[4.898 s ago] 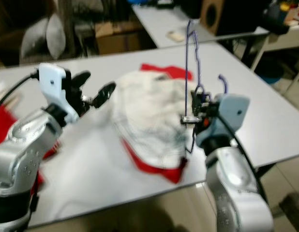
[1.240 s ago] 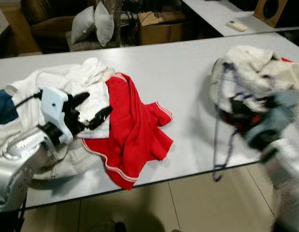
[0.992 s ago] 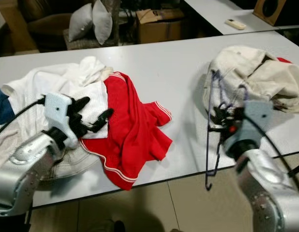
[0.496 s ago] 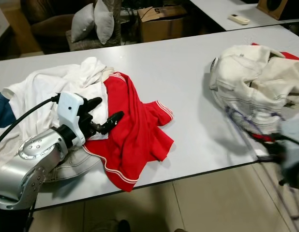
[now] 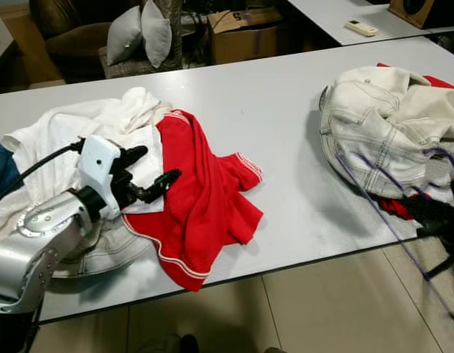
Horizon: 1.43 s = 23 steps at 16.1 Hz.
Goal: Hang hanger
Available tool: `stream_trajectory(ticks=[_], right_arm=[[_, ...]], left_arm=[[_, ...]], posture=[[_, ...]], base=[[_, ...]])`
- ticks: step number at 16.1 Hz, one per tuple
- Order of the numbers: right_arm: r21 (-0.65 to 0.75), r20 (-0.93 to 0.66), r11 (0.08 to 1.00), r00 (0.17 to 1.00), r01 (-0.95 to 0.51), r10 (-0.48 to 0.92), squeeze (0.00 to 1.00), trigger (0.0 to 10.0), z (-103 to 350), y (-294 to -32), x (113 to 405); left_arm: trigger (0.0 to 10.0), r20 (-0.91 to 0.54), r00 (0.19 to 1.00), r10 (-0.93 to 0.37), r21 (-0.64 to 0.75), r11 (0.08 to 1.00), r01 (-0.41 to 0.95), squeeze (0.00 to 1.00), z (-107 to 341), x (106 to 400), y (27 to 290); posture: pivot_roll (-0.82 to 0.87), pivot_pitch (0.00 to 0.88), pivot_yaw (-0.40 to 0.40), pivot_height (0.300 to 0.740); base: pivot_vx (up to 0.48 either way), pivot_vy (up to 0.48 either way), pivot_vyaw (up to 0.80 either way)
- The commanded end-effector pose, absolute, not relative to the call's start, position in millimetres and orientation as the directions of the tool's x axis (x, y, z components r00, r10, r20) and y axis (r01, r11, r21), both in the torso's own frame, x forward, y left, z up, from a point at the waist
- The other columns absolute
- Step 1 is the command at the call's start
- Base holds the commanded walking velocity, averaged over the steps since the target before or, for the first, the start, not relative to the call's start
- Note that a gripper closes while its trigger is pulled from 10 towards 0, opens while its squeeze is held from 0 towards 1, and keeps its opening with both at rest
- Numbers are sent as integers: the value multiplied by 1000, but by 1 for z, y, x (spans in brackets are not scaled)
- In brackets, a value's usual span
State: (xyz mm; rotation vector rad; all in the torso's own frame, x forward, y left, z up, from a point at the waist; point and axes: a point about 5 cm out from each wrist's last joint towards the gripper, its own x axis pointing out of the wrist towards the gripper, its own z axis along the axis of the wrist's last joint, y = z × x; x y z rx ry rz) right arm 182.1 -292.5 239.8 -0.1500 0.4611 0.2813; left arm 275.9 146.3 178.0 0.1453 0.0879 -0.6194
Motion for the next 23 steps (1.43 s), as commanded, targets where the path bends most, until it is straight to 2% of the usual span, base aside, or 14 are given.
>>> stream_trajectory(ticks=[1, 3, 5, 8, 9, 14, 18, 19, 23], right_arm=[[-51, -454, 926, 835, -374, 312, 0, 10000, 239, -281, 182], [-24, -508, 919, 796, -393, 328, 0, 10000, 216, -267, 183], [-116, -518, 942, 828, -316, 214, 0, 10000, 214, -268, 187], [-119, -370, 966, 913, -228, 170, 0, 10000, 221, -264, 196], [-73, -253, 992, 964, -107, 85, 0, 10000, 214, -244, 206], [36, -218, 997, 974, 61, -52, 0, 10000, 185, -212, 216], [64, -210, 995, 976, 70, -55, 0, 10000, 179, -202, 213], [75, -168, 996, 985, 46, -33, 0, 10000, 181, -196, 212], [-25, -130, 999, 991, -27, 23, 0, 10000, 180, -189, 209]], left_arm=[[10000, -136, 810, -570, 119, 803, 584, 0, 177, 275, 150], [10000, -147, 797, -586, 120, 789, 603, 0, 175, 273, 147], [10000, -140, 786, -602, 122, 777, 617, 0, 177, 272, 143], [10000, -122, 810, -574, 114, 802, 586, 0, 178, 274, 144], [10000, -117, 838, -533, 80, 836, 543, 0, 175, 275, 145], [10000, -121, 844, -522, 42, 847, 530, 0, 167, 276, 133], [10000, -110, 850, -515, 25, 853, 521, 0, 168, 277, 132], [10000, -114, 850, -514, 15, 855, 518, 0, 165, 275, 132], [10000, -122, 856, -503, 7, 862, 508, 0, 160, 271, 131]], posture=[[-118, 60, 68, 740], [-110, 51, 68, 740], [-111, 50, 69, 740], [-95, 39, 63, 740], [-86, 43, 61, 740], [-69, 55, 55, 740], [-77, 59, 57, 740], [-86, 58, 56, 740], [-84, 54, 37, 740]], base=[[0, 0, 0], [0, 0, 0], [0, 0, 0], [0, 0, 0], [0, 0, 0], [0, 0, 0], [0, 0, 0], [0, 0, 0], [0, 0, 0]])
